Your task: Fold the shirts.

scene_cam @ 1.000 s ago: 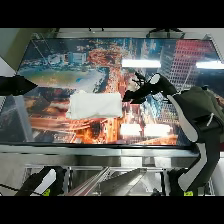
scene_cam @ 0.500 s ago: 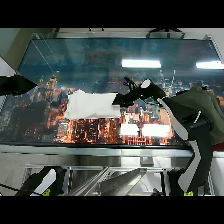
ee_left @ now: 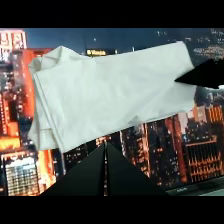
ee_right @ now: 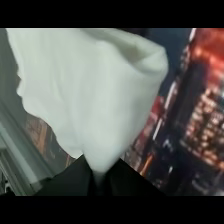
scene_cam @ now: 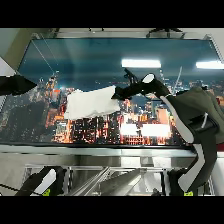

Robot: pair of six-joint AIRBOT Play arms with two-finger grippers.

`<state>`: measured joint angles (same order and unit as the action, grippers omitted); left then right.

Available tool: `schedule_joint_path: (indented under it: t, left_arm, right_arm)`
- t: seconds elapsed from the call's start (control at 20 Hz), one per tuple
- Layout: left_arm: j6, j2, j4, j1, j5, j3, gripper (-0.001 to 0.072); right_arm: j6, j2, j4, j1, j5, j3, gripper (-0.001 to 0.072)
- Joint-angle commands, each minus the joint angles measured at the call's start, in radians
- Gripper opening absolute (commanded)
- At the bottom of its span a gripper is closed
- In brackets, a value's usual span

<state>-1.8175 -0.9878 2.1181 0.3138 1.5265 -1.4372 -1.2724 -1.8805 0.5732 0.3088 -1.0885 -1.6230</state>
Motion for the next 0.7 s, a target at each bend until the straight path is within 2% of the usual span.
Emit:
schedule_joint_path:
  t: [0.0, 0.1, 0.25, 0.35, 0.65]
  left_arm:
    - [0.0, 0.0, -0.002, 0.001, 0.003, 0.0, 0.0015]
    - [0.0, 0.0, -0.002, 0.001, 0.003, 0.0, 0.0016]
    - [0.0, 0.0, -0.002, 0.001, 0.003, 0.0, 0.0016]
    - [0.0, 0.0, -0.002, 0.001, 0.003, 0.0, 0.0016]
    - [0.0, 0.0, -0.002, 0.001, 0.003, 0.0, 0.0016]
  right_arm:
    - [-0.115, 0.151, 0.121, -0.086, 0.092, -0.1, 0.0018]
    - [-0.283, 0.256, 0.285, -0.159, 0.152, -0.138, 0.0018]
    - [-0.451, 0.401, 0.518, -0.28, 0.145, -0.142, 0.0017]
    - [-0.539, 0.492, 0.681, -0.373, 0.047, -0.142, 0.0018]
    - [-0.726, 0.733, 0.961, -0.658, -0.287, -0.095, 0.0018]
